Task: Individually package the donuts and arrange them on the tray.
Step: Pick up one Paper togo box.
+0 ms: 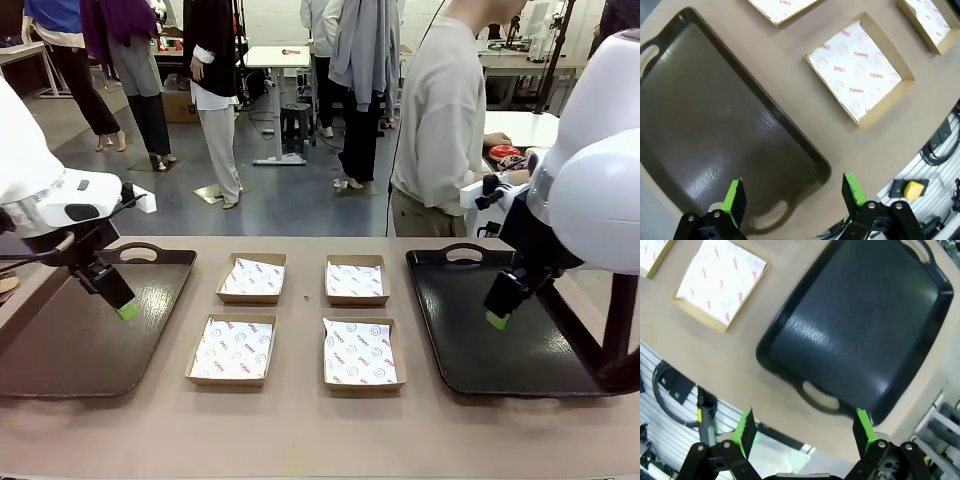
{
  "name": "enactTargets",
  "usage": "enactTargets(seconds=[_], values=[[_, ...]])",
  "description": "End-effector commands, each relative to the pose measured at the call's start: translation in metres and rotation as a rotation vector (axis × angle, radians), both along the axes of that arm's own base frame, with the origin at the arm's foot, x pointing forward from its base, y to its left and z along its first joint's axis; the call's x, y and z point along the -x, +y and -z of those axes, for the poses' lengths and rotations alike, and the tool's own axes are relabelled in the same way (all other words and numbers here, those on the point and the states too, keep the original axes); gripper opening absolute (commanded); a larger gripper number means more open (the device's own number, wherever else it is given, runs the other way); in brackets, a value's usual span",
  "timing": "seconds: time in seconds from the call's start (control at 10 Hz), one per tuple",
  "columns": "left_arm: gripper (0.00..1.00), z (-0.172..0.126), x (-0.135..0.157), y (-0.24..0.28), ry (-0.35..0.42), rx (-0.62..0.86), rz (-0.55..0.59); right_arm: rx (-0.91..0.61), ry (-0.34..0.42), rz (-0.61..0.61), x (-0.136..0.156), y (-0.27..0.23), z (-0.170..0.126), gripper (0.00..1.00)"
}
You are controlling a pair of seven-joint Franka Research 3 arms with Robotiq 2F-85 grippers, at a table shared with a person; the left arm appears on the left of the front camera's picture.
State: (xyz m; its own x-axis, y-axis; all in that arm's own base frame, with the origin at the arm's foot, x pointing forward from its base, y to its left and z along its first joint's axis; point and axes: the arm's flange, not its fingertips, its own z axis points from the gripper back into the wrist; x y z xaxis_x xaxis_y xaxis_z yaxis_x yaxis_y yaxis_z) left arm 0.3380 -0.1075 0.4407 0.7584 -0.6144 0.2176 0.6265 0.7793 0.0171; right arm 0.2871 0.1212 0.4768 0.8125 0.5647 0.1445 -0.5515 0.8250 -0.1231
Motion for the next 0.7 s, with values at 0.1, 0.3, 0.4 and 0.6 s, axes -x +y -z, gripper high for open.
enactTargets(seconds=[0.1,0.3,0.4,0.6], values=[[1.0,0.008,-0.008,-0.003,-0.016,0.004,0.004,-0.009,-0.019,-0.01,-0.011,0.004,0.007,1.0],[1.0,0.008,-0.008,-0.003,-0.016,0.004,0.004,-0.009,-0.019,-0.01,-0.011,0.004,0.007,1.0],[1.0,0.002,-0.002,-0.002,-0.004,-0.003,0.002,-0.004,-0.009,-0.004,-0.004,0.001,0.002,1.0],[1.0,-0.01,-0.016,0.033,0.146,0.431,-0.022,-0.571,0.09,0.214,-0.006,-0.045,0.008,1.0]])
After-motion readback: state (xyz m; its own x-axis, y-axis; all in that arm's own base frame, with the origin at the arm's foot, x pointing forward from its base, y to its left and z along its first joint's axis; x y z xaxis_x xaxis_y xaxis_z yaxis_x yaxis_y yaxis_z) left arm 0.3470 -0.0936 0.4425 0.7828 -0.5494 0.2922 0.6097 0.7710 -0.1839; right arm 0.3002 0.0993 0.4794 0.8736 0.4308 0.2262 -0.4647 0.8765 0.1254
